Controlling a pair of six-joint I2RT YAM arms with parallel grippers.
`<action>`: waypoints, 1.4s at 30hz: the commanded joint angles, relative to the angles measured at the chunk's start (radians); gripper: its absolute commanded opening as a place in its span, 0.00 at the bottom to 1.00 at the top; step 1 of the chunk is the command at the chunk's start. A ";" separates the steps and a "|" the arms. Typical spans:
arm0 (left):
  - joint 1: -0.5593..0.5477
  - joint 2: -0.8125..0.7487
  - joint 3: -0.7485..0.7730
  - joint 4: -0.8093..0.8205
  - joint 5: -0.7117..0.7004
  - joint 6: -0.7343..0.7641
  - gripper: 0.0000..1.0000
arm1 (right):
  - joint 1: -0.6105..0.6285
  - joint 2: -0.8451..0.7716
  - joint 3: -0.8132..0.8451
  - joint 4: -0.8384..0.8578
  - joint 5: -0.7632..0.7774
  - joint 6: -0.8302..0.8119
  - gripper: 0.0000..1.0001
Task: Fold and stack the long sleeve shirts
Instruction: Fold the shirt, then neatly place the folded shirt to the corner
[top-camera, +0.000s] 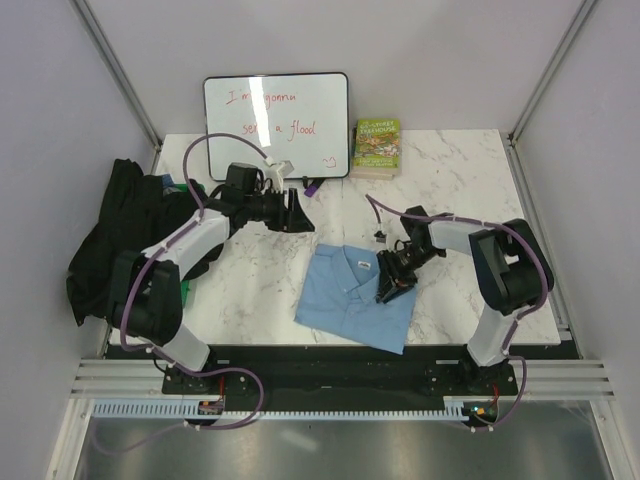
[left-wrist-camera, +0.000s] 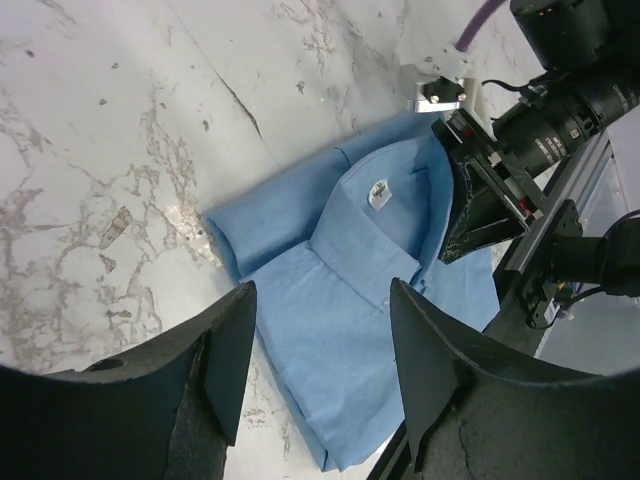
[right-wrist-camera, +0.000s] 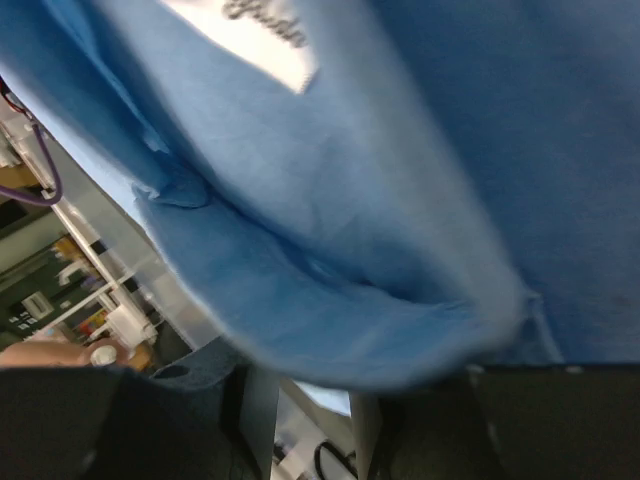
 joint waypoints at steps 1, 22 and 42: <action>0.027 -0.036 -0.008 -0.057 -0.034 0.034 0.63 | -0.095 0.086 0.158 -0.063 0.242 0.000 0.39; 0.061 -0.065 0.059 -0.139 0.010 0.115 0.73 | -0.543 -0.010 0.557 -0.359 0.343 -0.685 0.93; 0.061 -0.122 0.159 -0.191 -0.065 0.164 0.92 | -0.302 -0.062 0.056 0.143 0.727 -0.284 0.95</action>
